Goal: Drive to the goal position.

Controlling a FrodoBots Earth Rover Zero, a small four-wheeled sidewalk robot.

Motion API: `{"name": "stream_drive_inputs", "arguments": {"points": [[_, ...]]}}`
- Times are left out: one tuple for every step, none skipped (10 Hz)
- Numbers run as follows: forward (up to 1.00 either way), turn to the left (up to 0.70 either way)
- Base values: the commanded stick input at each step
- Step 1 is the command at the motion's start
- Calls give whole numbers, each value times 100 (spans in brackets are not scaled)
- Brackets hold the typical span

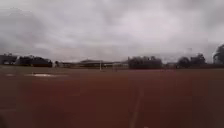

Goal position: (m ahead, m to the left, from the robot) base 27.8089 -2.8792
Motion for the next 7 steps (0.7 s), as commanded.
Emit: {"name": "stream_drive_inputs", "arguments": {"points": [[70, 0], [70, 0], [70, 0], [70, 0], [70, 0], [70, 0], [70, 0]]}}
